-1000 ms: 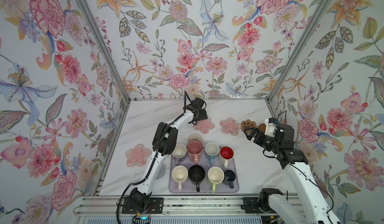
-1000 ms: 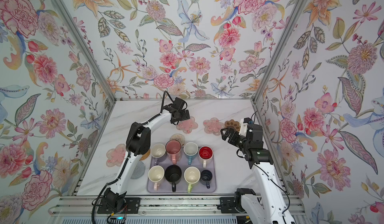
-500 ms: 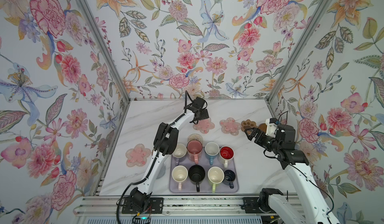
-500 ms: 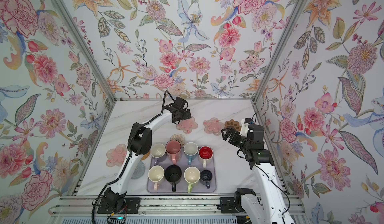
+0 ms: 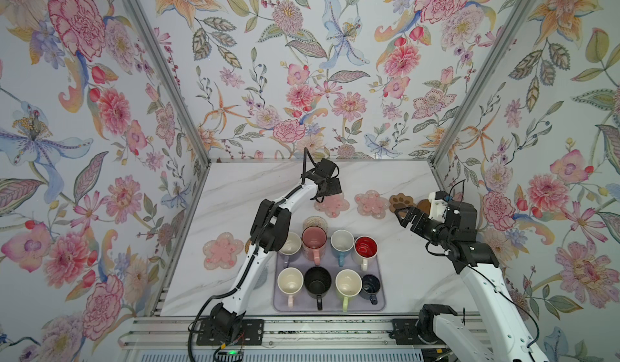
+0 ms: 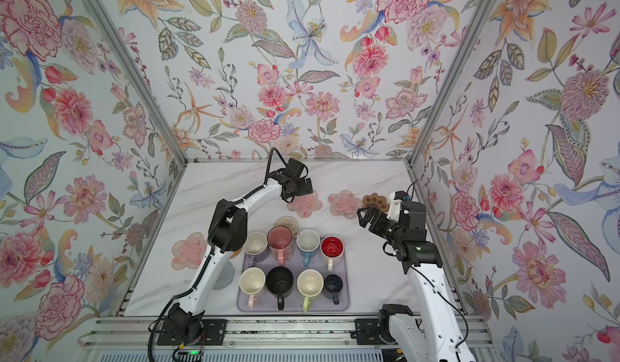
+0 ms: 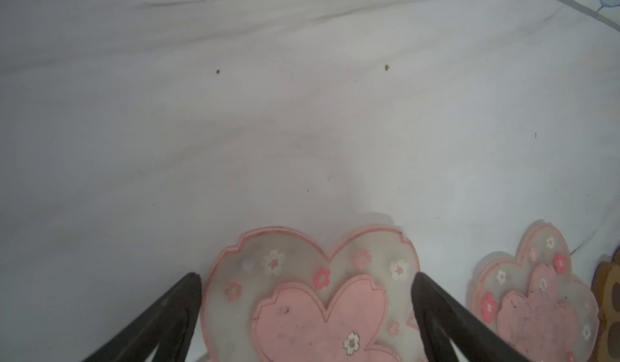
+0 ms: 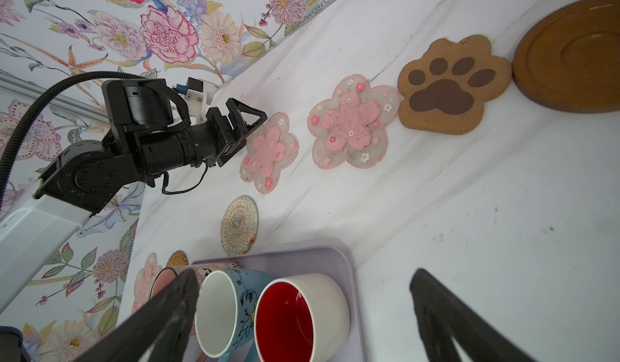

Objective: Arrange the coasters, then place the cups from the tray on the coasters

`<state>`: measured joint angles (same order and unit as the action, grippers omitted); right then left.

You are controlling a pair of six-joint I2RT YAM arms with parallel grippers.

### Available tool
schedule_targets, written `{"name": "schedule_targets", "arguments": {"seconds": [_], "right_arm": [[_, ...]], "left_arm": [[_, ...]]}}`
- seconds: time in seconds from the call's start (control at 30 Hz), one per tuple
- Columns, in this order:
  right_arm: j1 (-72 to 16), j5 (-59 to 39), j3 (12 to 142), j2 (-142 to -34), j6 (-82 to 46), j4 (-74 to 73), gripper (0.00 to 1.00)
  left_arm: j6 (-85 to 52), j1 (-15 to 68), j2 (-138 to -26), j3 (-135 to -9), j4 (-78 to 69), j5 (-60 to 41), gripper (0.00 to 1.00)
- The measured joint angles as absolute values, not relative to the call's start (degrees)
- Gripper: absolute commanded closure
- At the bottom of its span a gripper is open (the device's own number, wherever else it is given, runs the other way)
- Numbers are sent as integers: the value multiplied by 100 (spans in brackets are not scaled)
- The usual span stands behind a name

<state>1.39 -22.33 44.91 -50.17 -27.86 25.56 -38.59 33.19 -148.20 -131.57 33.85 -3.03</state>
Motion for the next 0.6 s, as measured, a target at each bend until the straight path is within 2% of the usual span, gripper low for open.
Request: {"name": "schedule_targets", "arguments": {"seconds": [0.6], "right_arm": [[161, -2259, 4491, -4980, -2788, 2558, 1]], "left_arm": [[-3859, 3448, -14785, -12986, 3015, -416, 1]]}}
